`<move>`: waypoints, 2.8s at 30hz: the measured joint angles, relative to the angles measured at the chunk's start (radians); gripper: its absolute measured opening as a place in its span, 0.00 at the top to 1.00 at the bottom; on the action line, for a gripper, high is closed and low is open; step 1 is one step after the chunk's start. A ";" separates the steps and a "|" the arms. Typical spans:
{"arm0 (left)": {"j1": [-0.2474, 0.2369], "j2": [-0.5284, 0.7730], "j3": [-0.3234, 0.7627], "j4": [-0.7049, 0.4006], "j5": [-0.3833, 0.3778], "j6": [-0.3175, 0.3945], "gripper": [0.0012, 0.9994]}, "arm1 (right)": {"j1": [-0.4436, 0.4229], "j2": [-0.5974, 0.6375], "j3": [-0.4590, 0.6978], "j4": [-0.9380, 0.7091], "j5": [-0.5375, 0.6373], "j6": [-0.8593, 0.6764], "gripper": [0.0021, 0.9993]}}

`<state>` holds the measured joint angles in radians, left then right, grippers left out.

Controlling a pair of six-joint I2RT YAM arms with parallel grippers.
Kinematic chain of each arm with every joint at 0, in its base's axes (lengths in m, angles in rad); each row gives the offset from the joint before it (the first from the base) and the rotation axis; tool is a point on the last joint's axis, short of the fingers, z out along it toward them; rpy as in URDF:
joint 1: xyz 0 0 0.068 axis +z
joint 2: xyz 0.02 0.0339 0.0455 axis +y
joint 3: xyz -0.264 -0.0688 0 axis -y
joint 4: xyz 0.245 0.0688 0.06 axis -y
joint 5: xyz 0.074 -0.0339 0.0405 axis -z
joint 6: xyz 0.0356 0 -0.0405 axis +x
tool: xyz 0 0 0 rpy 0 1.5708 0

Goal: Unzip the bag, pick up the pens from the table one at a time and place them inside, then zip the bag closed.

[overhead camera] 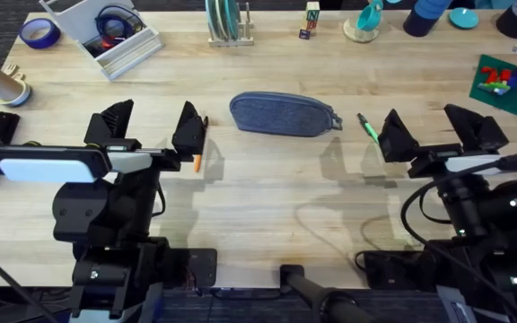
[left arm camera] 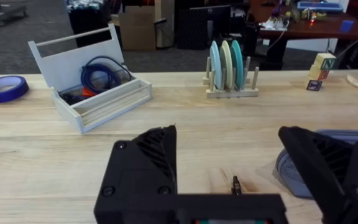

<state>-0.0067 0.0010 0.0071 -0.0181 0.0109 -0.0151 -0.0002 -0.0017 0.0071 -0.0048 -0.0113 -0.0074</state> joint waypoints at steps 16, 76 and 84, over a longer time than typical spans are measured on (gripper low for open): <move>0.000 0.000 0.000 0.000 0.008 0.000 0.01 | 0.000 0.000 0.000 0.028 -0.005 0.000 0.00; 0.000 1.024 1.249 -1.065 0.083 0.000 0.01 | 0.000 1.058 1.276 -1.098 -0.061 0.087 0.00; 0.000 1.122 1.249 -1.046 0.090 0.000 0.01 | 0.000 1.074 1.277 -1.091 -0.061 0.087 0.00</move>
<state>-0.0067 1.1227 1.2560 -1.0639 0.1006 -0.0151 -0.0002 1.0725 1.2839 -1.0962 -0.0727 0.0792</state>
